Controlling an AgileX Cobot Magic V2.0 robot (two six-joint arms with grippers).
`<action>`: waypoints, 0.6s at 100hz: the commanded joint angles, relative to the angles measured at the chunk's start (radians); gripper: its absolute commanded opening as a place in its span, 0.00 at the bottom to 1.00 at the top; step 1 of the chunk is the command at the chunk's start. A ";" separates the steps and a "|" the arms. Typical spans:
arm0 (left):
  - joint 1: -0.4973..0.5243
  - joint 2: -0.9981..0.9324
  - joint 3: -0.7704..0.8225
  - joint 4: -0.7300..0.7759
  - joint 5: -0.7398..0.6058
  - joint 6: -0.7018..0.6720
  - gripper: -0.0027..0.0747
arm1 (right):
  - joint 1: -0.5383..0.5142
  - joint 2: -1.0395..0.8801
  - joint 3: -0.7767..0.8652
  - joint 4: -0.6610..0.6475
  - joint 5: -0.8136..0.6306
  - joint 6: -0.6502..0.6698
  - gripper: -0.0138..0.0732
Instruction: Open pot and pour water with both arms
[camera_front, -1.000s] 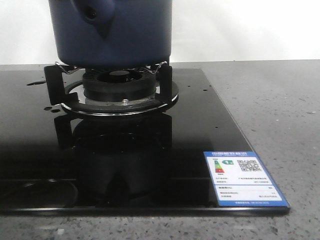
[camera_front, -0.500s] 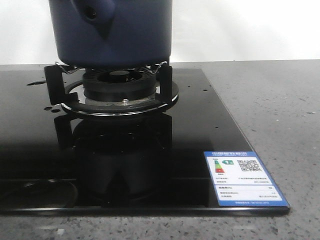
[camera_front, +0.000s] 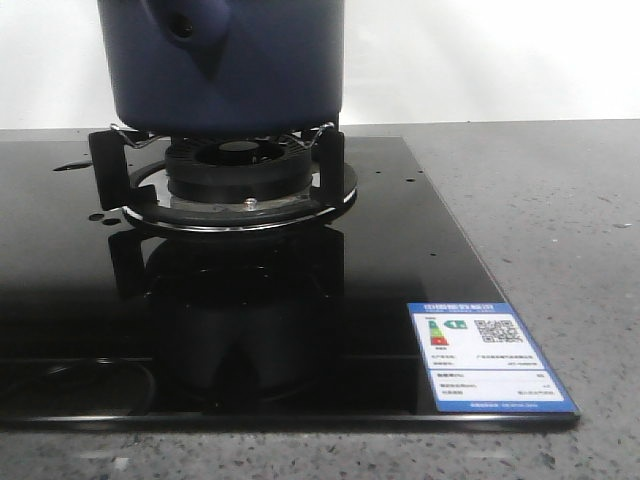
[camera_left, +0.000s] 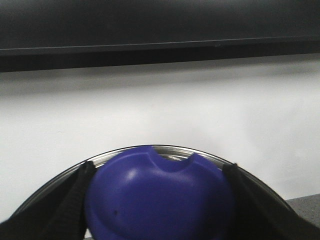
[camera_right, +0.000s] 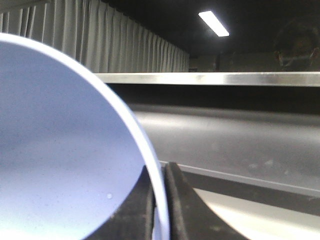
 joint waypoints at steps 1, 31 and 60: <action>0.000 -0.035 -0.041 -0.037 0.021 -0.011 0.46 | 0.001 -0.056 -0.039 -0.015 -0.058 -0.002 0.11; 0.000 -0.035 -0.041 -0.048 0.164 -0.011 0.46 | -0.052 -0.178 -0.039 0.043 0.299 -0.003 0.11; -0.002 -0.035 -0.041 -0.091 0.359 -0.011 0.46 | -0.377 -0.382 -0.039 0.243 1.160 0.001 0.11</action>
